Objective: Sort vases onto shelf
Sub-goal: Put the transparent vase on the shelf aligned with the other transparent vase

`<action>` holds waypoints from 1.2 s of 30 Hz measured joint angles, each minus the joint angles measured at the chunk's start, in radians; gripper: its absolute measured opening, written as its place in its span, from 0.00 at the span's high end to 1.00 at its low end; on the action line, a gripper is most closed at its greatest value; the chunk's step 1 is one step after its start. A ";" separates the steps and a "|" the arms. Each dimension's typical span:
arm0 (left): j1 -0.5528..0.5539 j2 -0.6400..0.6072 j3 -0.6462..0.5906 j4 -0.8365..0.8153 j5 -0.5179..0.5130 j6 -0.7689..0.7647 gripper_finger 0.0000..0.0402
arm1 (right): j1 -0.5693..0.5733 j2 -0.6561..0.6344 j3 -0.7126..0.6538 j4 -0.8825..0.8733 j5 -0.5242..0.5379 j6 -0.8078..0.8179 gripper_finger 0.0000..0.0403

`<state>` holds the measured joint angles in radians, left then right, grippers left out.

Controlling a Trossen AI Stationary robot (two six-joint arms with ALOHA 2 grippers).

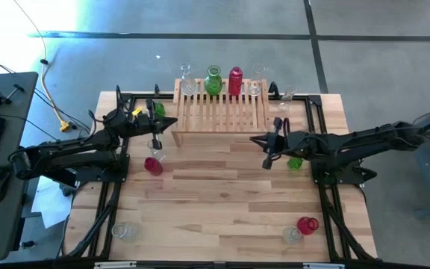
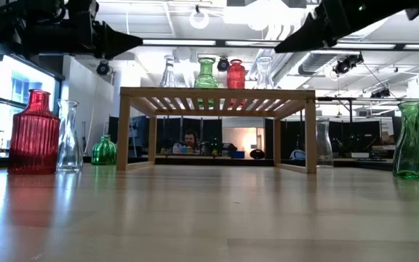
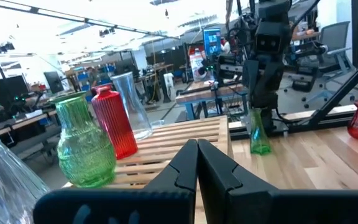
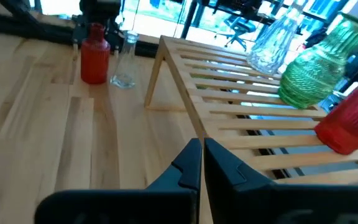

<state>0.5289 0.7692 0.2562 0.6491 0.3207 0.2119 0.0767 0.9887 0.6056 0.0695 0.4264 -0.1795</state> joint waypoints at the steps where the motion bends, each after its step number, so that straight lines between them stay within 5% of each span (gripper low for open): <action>1: 0.000 0.000 0.000 0.000 0.000 0.004 1.00 | 0.002 -0.014 0.000 -0.010 0.003 0.012 1.00; 13: 0.001 0.002 0.002 0.103 -0.013 0.052 1.00 | -0.092 -0.235 0.000 -0.362 0.052 0.122 1.00; 24: 0.002 0.004 0.002 0.089 -0.016 0.049 1.00 | -0.183 -0.287 0.000 -0.566 0.320 0.427 0.98; 29: 0.002 0.005 0.002 0.076 -0.016 0.018 1.00 | -0.288 -0.214 0.000 -0.596 0.344 0.495 0.86; 36: 0.002 0.005 0.002 0.089 -0.018 0.116 1.00 | -0.472 -0.093 0.000 -0.504 0.332 0.583 0.53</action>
<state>0.5308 0.7738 0.2577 0.7382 0.3023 0.3283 -0.3948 0.8959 0.6056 -0.4343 0.7580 0.4036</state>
